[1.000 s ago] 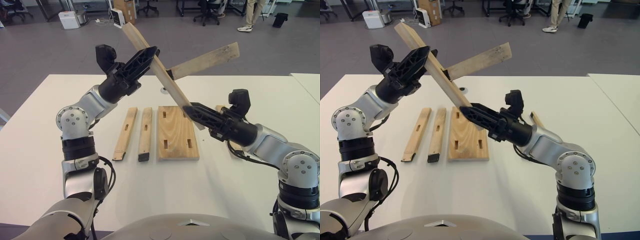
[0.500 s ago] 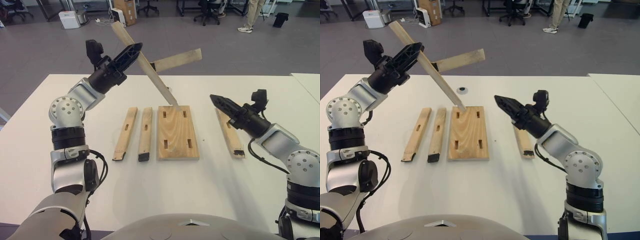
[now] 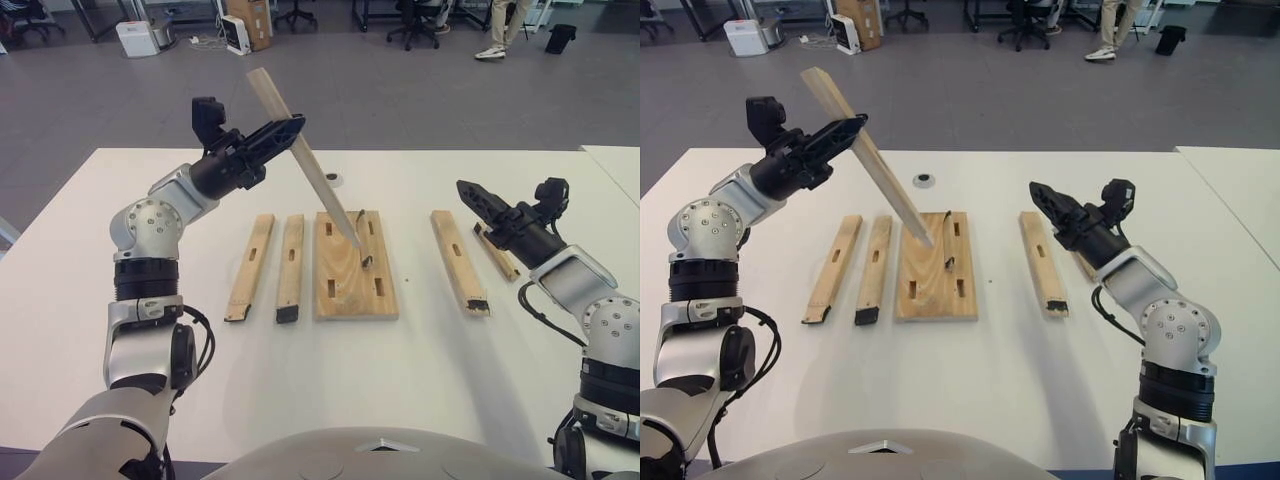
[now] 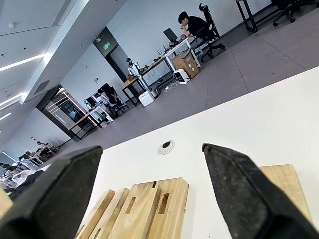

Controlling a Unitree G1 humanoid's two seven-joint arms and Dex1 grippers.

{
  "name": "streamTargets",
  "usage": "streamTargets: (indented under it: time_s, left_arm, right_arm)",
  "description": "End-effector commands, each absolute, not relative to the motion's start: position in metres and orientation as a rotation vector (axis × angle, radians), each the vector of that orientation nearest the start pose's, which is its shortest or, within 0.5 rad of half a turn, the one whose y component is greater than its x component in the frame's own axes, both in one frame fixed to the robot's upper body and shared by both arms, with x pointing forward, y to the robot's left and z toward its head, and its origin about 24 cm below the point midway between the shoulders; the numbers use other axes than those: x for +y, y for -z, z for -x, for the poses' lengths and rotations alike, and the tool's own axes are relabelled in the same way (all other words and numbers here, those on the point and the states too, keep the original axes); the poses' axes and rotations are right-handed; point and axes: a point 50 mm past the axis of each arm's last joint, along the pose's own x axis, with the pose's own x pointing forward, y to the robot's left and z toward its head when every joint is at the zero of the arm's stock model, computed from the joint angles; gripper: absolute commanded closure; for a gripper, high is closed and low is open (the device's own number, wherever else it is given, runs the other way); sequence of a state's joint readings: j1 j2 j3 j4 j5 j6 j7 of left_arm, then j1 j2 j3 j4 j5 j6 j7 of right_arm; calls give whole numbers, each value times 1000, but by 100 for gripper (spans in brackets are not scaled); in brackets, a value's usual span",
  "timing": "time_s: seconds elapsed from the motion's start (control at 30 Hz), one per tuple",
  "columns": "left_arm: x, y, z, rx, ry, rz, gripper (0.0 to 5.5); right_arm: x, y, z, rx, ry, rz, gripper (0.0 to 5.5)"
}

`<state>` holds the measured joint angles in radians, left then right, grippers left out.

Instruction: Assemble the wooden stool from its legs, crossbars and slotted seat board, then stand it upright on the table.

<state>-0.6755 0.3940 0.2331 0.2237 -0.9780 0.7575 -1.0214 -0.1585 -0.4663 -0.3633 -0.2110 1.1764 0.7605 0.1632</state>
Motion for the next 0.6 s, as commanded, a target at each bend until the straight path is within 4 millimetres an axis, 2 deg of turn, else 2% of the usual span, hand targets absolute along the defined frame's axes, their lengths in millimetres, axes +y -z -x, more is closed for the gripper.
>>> streamTargets:
  time_s: [0.03,0.1,0.17,0.27,0.37,0.6]
  left_arm:
    - [169,-205,-312,-233,1308,804,343]
    - [158,-199,-309,-224,1333,916,343]
    - [146,-190,-307,-165,1373,983,343]
    - [127,-184,-307,-87,1442,1021,343]
    - [118,-187,-306,-70,1493,1016,343]
    - [111,-195,-302,-84,1541,967,343]
  right_arm:
    - [-222,-134,-263,118,-403,-654,175]
    - [-209,-138,-257,106,-494,-700,175]
    - [-191,-154,-248,64,-692,-747,175]
    - [-171,-182,-235,26,-961,-756,175]
    - [-160,-196,-230,39,-1098,-717,175]
    - [-136,-189,-224,173,-1233,-726,175]
